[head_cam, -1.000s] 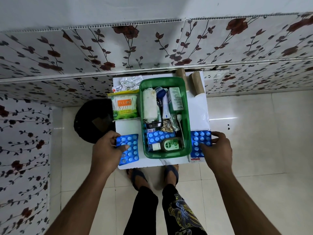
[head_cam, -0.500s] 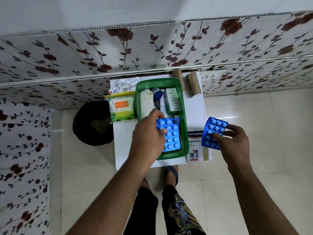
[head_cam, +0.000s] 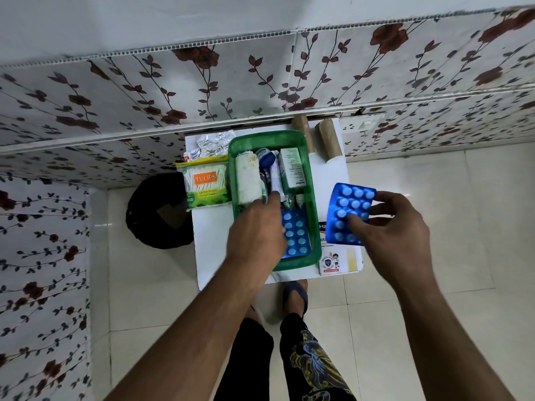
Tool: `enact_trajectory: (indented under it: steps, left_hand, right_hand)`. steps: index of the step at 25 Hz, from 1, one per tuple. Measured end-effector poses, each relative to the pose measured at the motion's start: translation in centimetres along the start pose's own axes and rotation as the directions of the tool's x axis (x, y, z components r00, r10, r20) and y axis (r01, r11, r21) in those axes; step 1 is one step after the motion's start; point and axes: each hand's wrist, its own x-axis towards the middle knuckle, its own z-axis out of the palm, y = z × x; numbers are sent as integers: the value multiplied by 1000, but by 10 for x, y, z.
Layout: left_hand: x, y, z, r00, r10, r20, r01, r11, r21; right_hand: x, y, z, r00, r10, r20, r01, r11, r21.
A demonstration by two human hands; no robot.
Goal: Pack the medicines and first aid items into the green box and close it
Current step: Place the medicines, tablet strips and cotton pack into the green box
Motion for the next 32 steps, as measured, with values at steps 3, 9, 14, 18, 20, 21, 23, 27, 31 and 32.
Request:
enact_trajectory:
  steps: [3, 9, 14, 18, 20, 21, 23, 27, 31, 32]
  left_hand:
    - [-3, -20, -39, 991, -83, -104, 52, 962, -268]
    - [-6, -85, -55, 888, -378, -262, 149, 776, -613]
    - [-14, -107, -32, 905, -379, -193, 199, 779, -595]
    - [-18, -116, -18, 913, -383, -141, 233, 773, -590]
    - [-19, -114, -14, 920, -368, -134, 232, 788, -570]
    - [-19, -114, -14, 920, -364, -143, 225, 792, -567]
    - [-16, -113, -18, 904, -383, -188, 209, 781, -589]
    - [20, -136, -20, 831, -531, -167, 339, 721, -604]
    - [57, -141, -16, 815, -580, 11, 501, 693, -518]
    - [61, -138, -15, 821, -570, 8, 490, 699, -521]
  right_hand:
    - [-25, -24, 18, 991, -83, 101, 99, 981, -168]
    - [-41, -39, 85, 934, -185, 307, 339, 733, -590]
    - [-33, -31, 113, 918, -184, 351, 380, 663, -645]
    - [-33, -30, 116, 909, -219, 354, 406, 652, -640]
    - [-37, -30, 113, 894, -223, 388, 436, 633, -640]
    - [-39, -31, 109, 887, -232, 399, 449, 633, -630]
    - [-38, -39, 94, 885, -302, 355, 460, 690, -559]
    - [19, -55, 61, 920, -383, -80, 353, 901, -253]
    - [110, -47, 70, 940, -306, -149, 246, 913, -326]
    - [124, -44, 75, 956, -276, -95, 225, 904, -364]
